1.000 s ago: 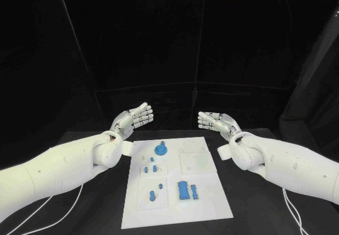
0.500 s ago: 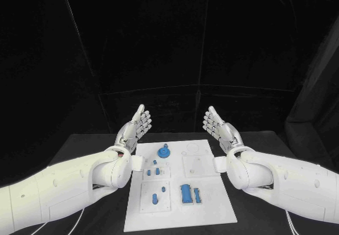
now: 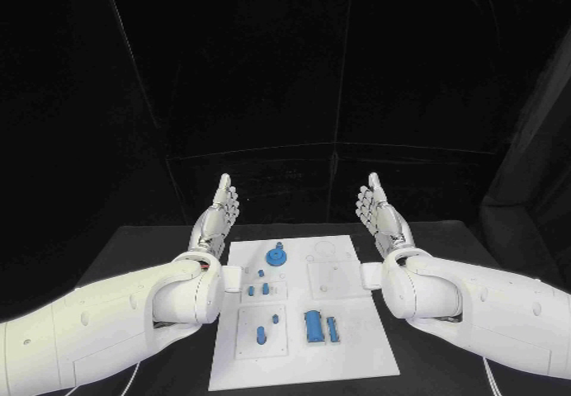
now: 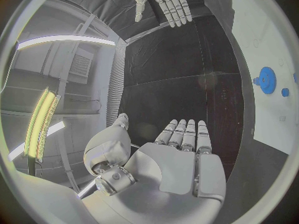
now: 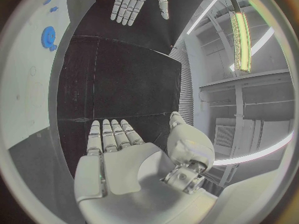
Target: Assemble the parts on the task board
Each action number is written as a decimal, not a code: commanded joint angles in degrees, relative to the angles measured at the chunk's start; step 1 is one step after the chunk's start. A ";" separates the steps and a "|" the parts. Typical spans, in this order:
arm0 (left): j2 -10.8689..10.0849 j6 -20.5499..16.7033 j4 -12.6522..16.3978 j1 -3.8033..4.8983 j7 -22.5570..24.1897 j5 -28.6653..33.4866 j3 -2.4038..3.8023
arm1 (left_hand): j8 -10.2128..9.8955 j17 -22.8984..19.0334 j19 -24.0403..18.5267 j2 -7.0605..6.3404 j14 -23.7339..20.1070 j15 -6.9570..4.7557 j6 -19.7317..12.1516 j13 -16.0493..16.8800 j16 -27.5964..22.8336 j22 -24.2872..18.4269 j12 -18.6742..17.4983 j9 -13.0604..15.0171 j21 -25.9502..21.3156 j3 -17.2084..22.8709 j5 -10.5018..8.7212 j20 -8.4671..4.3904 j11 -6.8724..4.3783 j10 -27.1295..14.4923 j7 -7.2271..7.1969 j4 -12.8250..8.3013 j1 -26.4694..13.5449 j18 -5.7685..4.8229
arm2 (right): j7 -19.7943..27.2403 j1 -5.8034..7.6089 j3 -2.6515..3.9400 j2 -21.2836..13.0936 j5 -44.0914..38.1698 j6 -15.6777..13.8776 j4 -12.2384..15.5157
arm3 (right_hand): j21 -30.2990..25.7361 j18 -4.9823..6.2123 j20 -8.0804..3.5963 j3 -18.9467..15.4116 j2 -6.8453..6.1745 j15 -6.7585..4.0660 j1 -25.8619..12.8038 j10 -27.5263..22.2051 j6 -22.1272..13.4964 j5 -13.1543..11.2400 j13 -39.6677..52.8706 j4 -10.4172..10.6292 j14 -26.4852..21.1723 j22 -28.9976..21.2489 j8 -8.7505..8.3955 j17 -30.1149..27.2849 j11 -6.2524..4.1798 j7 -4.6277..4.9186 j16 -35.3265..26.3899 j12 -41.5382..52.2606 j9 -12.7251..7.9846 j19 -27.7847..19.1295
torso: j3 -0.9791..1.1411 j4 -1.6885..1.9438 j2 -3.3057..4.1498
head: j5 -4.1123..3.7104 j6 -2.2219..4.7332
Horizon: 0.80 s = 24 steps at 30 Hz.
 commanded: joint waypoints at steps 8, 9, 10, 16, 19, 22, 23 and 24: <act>-0.01 -2.10 0.14 0.10 0.34 -0.80 0.09 | -0.23 -0.10 -4.28 -0.01 -4.79 -0.03 -4.76 -0.08 -0.44 -0.15 -0.40 -0.09 -0.22 -0.57 -0.21 -0.20 -0.06 -4.84 -0.08 0.08 -5.99 -1.24 | 1.16 0.09 0.05 -0.01 0.55 -1.16 0.15 | -0.31 -1.28 -0.18 0.34 -0.01 0.00 -7.27 -5.62 -4.87 -0.33 -0.08 0.02 -5.99 -0.55 -0.22 -0.06 -0.09 -0.11 -0.27 -0.21 -0.06 -5.07 | 0.00 -0.01 0.00 | -0.01 -0.01; -0.01 -2.10 0.14 0.10 0.34 -0.80 0.09 | -0.23 -0.10 -8.52 -0.01 -9.35 -0.03 -9.40 -0.08 -0.44 -0.15 -0.40 -0.09 -0.22 -0.57 -0.21 -0.20 -0.06 -5.52 -0.08 0.08 -6.87 -1.24 | 1.16 0.09 0.05 -0.01 0.55 -1.16 0.15 | -0.31 -1.28 -0.18 0.34 -0.01 0.00 -7.46 -5.76 -4.93 -0.33 -0.08 0.02 -6.14 -0.55 -0.22 -0.06 -0.09 -0.11 -0.27 -0.21 -0.06 -5.15 | 0.00 -0.01 0.00 | -0.01 -0.01; -0.01 -2.10 0.14 0.10 0.34 -0.80 0.09 | -0.23 -0.10 -8.52 -0.01 -9.35 -0.03 -9.40 -0.08 -0.44 -0.15 -0.40 -0.09 -0.22 -0.57 -0.21 -0.20 -0.06 -9.54 -0.08 0.08 -7.68 -1.24 | 1.16 0.09 0.05 -0.01 0.55 -1.16 0.15 | -0.31 -1.28 -0.18 0.34 -0.01 0.00 -7.73 -5.98 -5.12 -0.33 -0.08 0.02 -6.31 -0.55 -0.22 -0.06 -0.09 -0.11 -0.27 -0.21 -0.06 -5.39 | 0.00 -0.01 0.00 | -0.01 -0.01; -0.01 -2.10 0.14 0.10 0.34 -0.80 0.09 | -0.23 -0.10 -8.52 -0.01 -9.35 -0.03 -9.40 -0.08 -0.44 -0.15 -0.40 -0.09 -0.22 -0.57 -0.21 -0.20 -0.06 -9.54 -0.08 0.08 -12.04 -1.24 | 1.16 0.09 0.05 -0.01 0.55 -1.16 0.15 | -0.31 -1.28 -0.18 0.34 -0.01 0.00 -14.62 -11.38 -9.89 -0.33 -0.08 0.02 -11.98 -0.55 -0.22 -0.06 -0.09 -0.11 -0.27 -0.21 -0.06 -10.32 | 0.00 -0.01 0.00 | -0.01 -0.01; -0.01 -2.10 0.14 0.10 0.34 -0.80 0.09 | -0.23 -0.10 -8.52 -0.01 -9.35 -0.03 -9.40 -0.08 -0.44 -0.15 -0.40 -0.09 -0.22 -0.57 -0.21 -0.20 -0.06 -9.54 -0.08 0.08 -12.04 -1.24 | 1.16 0.09 0.05 -0.01 0.55 -1.16 0.15 | -0.31 -1.28 -0.18 0.34 -0.01 0.00 -14.62 -11.38 -9.89 -0.33 -0.08 0.02 -11.98 -0.55 -0.22 -0.06 -0.09 -0.11 -0.27 -0.21 -0.06 -10.32 | 0.00 -0.01 0.00 | -0.01 -0.01; -0.01 -2.10 0.14 0.10 0.34 -0.80 0.09 | -0.23 -0.10 -8.52 -0.01 -9.35 -0.03 -9.40 -0.08 -0.44 -0.15 -0.40 -0.09 -0.22 -0.57 -0.21 -0.20 -0.06 -9.54 -0.08 0.08 -12.04 -1.24 | 1.16 0.09 0.05 -0.01 0.55 -1.16 0.15 | -0.31 -1.28 -0.18 0.34 -0.01 0.00 -14.62 -11.38 -9.89 -0.33 -0.08 0.02 -11.98 -0.55 -0.22 -0.06 -0.09 -0.11 -0.27 -0.21 -0.06 -10.32 | 0.00 -0.01 0.00 | -0.01 -0.01; -0.01 -2.10 0.14 0.10 0.34 -0.80 0.09 | -0.23 -0.10 -8.52 -0.01 -9.35 -0.03 -9.40 -0.08 -0.44 -0.15 -0.40 -0.09 -0.22 -0.57 -0.21 -0.20 -0.06 -9.54 -0.08 0.08 -12.04 -1.24 | 1.16 0.09 0.05 -0.01 0.55 -1.16 0.15 | -0.31 -1.28 -0.18 0.34 -0.01 0.00 -14.62 -11.38 -9.89 -0.33 -0.08 0.02 -11.98 -0.55 -0.22 -0.06 -0.09 -0.11 -0.27 -0.21 -0.06 -10.32 | 0.00 -0.01 0.00 | -0.01 -0.01; -0.01 -2.10 0.14 0.10 0.34 -0.80 0.09 | -0.23 -0.10 -8.52 -0.01 -9.35 -0.03 -9.40 -0.08 -0.44 -0.15 -0.40 -0.09 -0.22 -0.57 -0.21 -0.20 -0.06 -9.54 -0.08 0.08 -12.04 -1.24 | 1.16 0.09 0.05 -0.01 0.55 -1.16 0.15 | -0.31 -1.28 -0.18 0.34 -0.01 0.00 -14.62 -11.38 -9.89 -0.33 -0.08 0.02 -11.98 -0.55 -0.22 -0.06 -0.09 -0.11 -0.27 -0.21 -0.06 -10.32 | 0.00 -0.01 0.00 | -0.01 -0.01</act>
